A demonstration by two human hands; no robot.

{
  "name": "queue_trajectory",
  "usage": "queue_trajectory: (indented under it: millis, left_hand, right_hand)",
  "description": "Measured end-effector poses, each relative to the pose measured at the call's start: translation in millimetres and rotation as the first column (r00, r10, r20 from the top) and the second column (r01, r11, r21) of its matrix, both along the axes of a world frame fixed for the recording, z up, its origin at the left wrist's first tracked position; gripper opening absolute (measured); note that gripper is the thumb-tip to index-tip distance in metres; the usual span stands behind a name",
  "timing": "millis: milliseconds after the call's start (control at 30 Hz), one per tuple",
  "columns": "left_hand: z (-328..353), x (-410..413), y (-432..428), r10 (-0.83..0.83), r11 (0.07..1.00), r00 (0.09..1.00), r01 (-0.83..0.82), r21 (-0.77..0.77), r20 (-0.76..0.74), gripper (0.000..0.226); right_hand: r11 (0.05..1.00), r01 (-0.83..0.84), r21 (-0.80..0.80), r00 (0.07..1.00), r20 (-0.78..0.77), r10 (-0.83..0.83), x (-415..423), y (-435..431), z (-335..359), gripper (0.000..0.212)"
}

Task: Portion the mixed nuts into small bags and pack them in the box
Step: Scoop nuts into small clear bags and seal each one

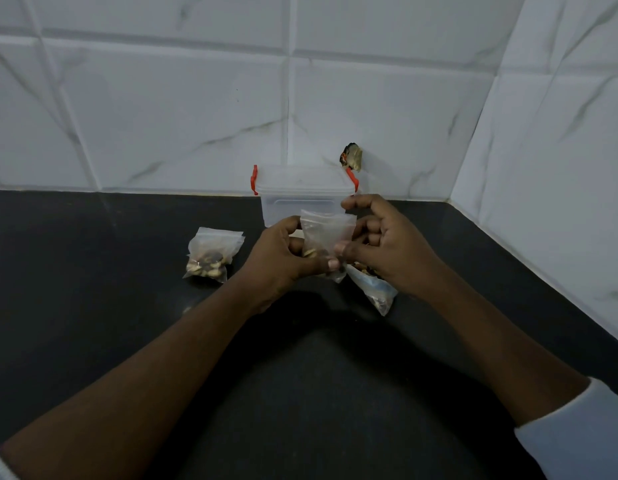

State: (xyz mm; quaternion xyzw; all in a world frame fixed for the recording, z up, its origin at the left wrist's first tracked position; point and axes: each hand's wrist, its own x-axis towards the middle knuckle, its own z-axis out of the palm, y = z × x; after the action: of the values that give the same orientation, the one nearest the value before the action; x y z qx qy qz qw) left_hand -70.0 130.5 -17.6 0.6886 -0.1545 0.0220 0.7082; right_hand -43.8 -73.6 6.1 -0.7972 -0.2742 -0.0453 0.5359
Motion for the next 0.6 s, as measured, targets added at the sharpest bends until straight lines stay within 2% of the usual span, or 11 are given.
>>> queue_trajectory:
  millis: [133,233,367,467,600]
  left_hand:
    - [0.7,0.5,-0.5,-0.057,0.997,0.998,0.055,-0.056,-0.041,0.038]
    - [-1.5,5.3,2.9,-0.002,0.995,0.995,-0.007,-0.096,-0.097,0.029]
    - [-4.2,8.8,6.2,0.052,0.995,0.996,-0.058,-0.085,-0.068,0.02]
    - [-3.9,7.3,5.8,0.039,0.997,0.998,-0.043,-0.066,-0.054,0.022]
    - [-1.2,3.9,4.5,0.0,1.0,0.999,-0.001,-0.015,-0.051,0.036]
  right_hand:
    - [0.999,0.051,-0.007,0.998,0.039,-0.051,-1.0,0.1,0.1,0.048]
    - [0.998,0.063,-0.014,0.998,0.032,-0.062,0.0,-1.8,0.2,0.049]
    - [0.999,-0.013,-0.031,0.999,-0.034,0.012,-2.2,-0.6,-0.2,0.059]
    - [0.999,-0.003,-0.048,1.0,0.004,0.003,-1.1,1.9,-3.0,0.06]
    - [0.998,0.03,-0.061,0.998,0.05,-0.027,-0.5,2.7,-5.6,0.052]
